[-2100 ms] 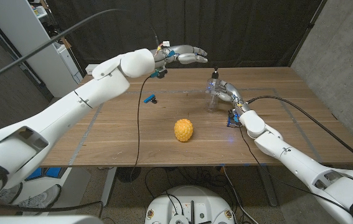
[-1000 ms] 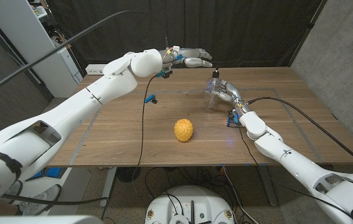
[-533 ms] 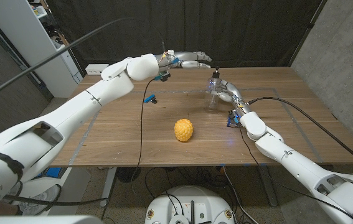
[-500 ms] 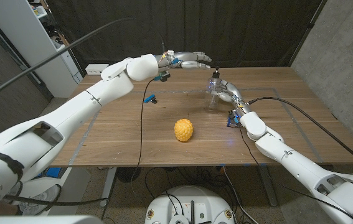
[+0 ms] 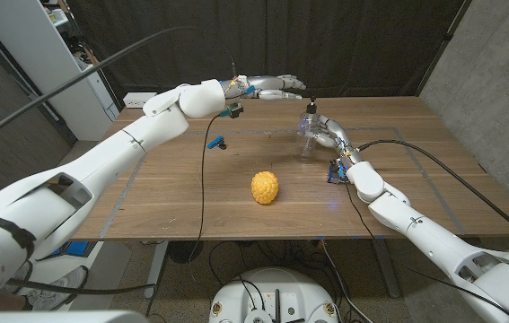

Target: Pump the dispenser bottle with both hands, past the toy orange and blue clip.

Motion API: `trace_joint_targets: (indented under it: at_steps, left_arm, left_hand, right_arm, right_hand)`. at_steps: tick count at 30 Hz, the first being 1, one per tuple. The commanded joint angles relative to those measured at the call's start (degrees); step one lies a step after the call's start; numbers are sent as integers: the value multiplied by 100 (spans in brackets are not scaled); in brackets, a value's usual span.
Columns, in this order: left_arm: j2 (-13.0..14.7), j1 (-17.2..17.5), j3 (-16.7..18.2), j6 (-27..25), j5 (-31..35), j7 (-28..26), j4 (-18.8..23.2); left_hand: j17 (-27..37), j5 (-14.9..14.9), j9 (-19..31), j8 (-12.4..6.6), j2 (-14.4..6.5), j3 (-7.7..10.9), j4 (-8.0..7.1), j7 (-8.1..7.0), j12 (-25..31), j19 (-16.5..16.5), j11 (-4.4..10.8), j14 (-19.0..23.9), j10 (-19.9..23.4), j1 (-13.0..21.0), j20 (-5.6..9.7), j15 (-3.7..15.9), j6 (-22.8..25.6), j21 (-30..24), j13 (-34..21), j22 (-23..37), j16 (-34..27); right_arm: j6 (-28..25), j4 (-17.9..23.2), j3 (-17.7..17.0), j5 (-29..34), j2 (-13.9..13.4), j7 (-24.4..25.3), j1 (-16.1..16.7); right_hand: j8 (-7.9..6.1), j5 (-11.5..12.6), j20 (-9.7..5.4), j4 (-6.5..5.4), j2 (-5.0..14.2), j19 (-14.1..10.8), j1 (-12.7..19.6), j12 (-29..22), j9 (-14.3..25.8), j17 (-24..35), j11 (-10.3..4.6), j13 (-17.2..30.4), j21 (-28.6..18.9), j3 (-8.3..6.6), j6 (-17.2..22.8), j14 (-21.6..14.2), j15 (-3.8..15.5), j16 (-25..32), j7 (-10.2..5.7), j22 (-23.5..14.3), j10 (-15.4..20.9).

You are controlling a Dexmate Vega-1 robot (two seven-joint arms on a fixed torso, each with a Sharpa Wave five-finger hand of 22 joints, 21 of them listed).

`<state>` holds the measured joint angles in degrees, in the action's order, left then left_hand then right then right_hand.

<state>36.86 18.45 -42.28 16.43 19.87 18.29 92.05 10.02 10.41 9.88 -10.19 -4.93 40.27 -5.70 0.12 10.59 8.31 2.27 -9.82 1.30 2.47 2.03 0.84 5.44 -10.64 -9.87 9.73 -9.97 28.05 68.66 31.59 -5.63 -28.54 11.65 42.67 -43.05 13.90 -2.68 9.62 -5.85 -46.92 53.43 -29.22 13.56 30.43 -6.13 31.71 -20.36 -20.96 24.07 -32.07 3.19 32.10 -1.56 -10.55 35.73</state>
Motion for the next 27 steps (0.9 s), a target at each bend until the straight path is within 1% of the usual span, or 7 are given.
trace_joint_targets:
  at_steps: [1, 5, 11, 27]
  left_arm:
    - [-83, -84, -28, 452, 40, 24, -301]
    - [-118, -130, -51, 578, -45, 130, -426]
    - [-173, -185, -93, 752, -111, 223, -626]
    - [-313, -305, -182, 1015, -52, 236, -983]
  left_hand:
    - [6, 40, 4, 18, -654, 20, -50, -45, -6, 27, 66, -85, -7, -29, 326, 54, 10, -27, 4, 32, -31]
    - [0, 39, 3, 22, -648, 37, -64, -79, -4, 26, 95, -93, -11, -20, 327, 76, -17, -31, 4, 32, -28]
    - [-6, 37, 2, 18, -636, 50, -71, -87, -4, 26, 118, -114, -21, -11, 327, 77, -28, -35, 5, 31, -21]
    - [-15, 31, 1, 4, -613, 65, -90, -114, 4, 3, 137, -127, -15, 2, 334, 142, -21, -49, 6, 31, -20]
  right_arm:
    - [-83, 98, 16, 47, -48, 9, 30]
    - [-119, 135, 22, 84, -61, 34, 36]
    - [-151, 182, 15, 93, -69, 62, 59]
    - [-205, 316, 16, 163, -122, 104, 117]
  right_hand:
    - [-42, 35, -103, -22, 727, -57, 805, -27, 12, 26, -19, 12, -38, -74, 58, -49, 810, -4, -93, -24, 28]
    - [-44, 40, -103, -23, 727, -60, 808, -30, 9, 35, -17, 17, -43, -72, 55, -53, 811, -7, -96, -25, 45]
    - [-45, 49, -104, -27, 730, -56, 809, -20, 6, 37, -20, 25, -47, -73, 48, -60, 814, -22, -101, -25, 32]
    - [-60, 70, -101, -24, 726, -58, 826, -8, -1, 57, -35, 39, -62, -69, 57, -75, 809, -48, -103, -27, 48]
